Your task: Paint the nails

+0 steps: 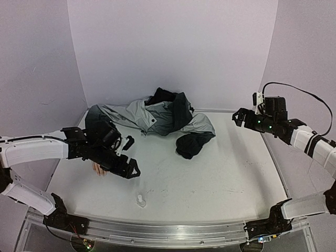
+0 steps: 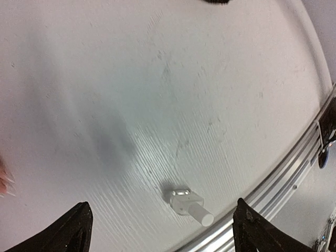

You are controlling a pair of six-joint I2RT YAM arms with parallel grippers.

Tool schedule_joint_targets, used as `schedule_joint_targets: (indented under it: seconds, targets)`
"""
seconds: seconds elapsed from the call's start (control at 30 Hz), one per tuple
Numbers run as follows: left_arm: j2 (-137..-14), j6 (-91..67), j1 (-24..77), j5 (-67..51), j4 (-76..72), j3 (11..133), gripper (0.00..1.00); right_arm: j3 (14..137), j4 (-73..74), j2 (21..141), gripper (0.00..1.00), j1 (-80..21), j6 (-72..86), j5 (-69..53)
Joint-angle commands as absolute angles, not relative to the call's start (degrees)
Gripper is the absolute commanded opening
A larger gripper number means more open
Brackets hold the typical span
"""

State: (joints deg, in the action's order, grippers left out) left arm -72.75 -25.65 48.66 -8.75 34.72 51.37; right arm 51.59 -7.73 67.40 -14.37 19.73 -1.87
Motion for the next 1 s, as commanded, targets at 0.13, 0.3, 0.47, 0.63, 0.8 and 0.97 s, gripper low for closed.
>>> schedule_joint_targets:
  seconds: [0.13, 0.3, 0.47, 0.63, 0.8, 0.97]
  targets:
    - [-83.7, -31.2, 64.0, -2.3, 45.9, 61.6, 0.87, 55.1, -5.7, 70.9, 0.98, -14.2, 20.2, -9.2]
    - [-88.1, -33.9, 69.5, 1.3, 50.8, 65.5, 0.84, 54.6, -5.4, 71.4, 0.98, -14.3, 20.3, -11.7]
    - [-90.3, -35.6, 71.2, 1.7, 52.3, 66.3, 0.80, 53.0, -5.4, 71.2, 0.98, -14.5, 20.3, -12.4]
    - [-93.7, -34.3, 71.6, 1.9, 53.8, 68.9, 0.68, 53.1, -5.7, 71.1, 0.98, -14.7, 20.1, -13.1]
    - [-96.7, -33.1, 71.6, 3.1, 54.4, 70.7, 0.55, 53.3, -6.2, 71.3, 0.98, -14.9, 19.8, -12.9]
    - [-98.5, -33.1, 71.6, 3.4, 54.9, 71.1, 0.48, 52.9, -6.2, 70.9, 0.98, -15.0, 19.9, -12.7]
